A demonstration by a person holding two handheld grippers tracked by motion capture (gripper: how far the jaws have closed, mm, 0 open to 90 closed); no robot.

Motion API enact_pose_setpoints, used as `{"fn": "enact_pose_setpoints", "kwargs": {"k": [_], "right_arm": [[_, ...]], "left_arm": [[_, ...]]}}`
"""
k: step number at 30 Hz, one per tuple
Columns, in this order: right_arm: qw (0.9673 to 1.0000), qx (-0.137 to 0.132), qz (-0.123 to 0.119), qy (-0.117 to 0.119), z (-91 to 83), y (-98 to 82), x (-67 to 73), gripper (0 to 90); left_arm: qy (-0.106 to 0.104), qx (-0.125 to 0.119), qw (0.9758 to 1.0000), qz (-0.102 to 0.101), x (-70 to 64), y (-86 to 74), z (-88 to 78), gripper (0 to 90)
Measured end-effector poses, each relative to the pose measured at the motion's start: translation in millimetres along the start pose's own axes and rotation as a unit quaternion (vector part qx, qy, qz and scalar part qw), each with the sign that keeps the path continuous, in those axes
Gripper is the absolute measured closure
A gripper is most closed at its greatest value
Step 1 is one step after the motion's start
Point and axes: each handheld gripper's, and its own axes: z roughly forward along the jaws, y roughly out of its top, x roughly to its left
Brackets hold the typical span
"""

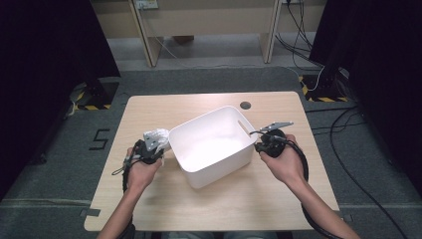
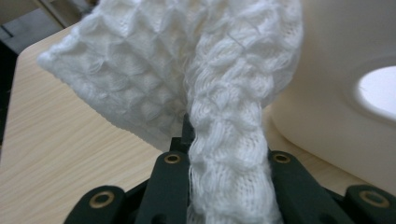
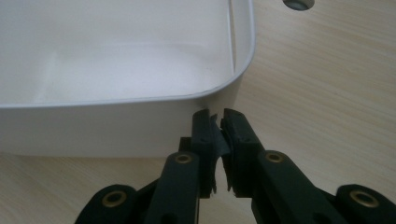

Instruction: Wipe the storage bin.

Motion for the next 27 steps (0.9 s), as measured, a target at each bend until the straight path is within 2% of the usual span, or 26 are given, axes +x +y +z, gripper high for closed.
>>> {"fn": "enact_pose_setpoints", "kwargs": {"k": [4, 11, 14, 16, 18, 22, 25, 27], "right_arm": [[1.0000, -0.001, -0.001, 0.001, 3.2, 0.8, -0.5, 84.2], [1.0000, -0.008, -0.004, -0.002, 11.5, 7.3, -0.2, 83.9], [0.9999, -0.013, -0.004, 0.003, 17.6, 11.1, 0.4, 82.7], [0.9999, -0.014, -0.007, 0.003, 26.8, 15.3, 1.4, 82.7], [0.9999, -0.015, -0.007, 0.003, 29.6, 17.0, 2.3, 82.7], [0.9998, -0.019, -0.007, 0.005, 40.6, 24.2, 6.3, 83.0], [0.9997, -0.021, -0.008, 0.007, 46.8, 28.6, 10.9, 83.1], [0.9997, -0.023, -0.008, 0.009, 48.4, 29.3, 11.9, 82.9]], "left_arm": [[-0.023, -0.004, 0.9996, 0.015, -1.4, -3.3, -0.7, 77.2], [-0.062, -0.014, 0.9973, 0.036, -5.7, -7.2, -2.6, 77.3], [-0.072, -0.016, 0.9961, 0.049, -10.0, -7.4, -4.2, 77.3], [-0.083, -0.020, 0.9953, 0.047, -13.9, -7.8, -5.7, 77.4], [-0.095, -0.026, 0.9940, 0.049, -19.8, -8.4, -7.2, 77.4], [-0.111, -0.029, 0.9909, 0.071, -38.9, -6.9, -12.3, 77.4], [-0.127, -0.029, 0.9869, 0.096, -55.2, -4.9, -15.7, 77.3], [-0.141, -0.032, 0.9840, 0.104, -66.3, -3.6, -16.9, 77.4]]}}
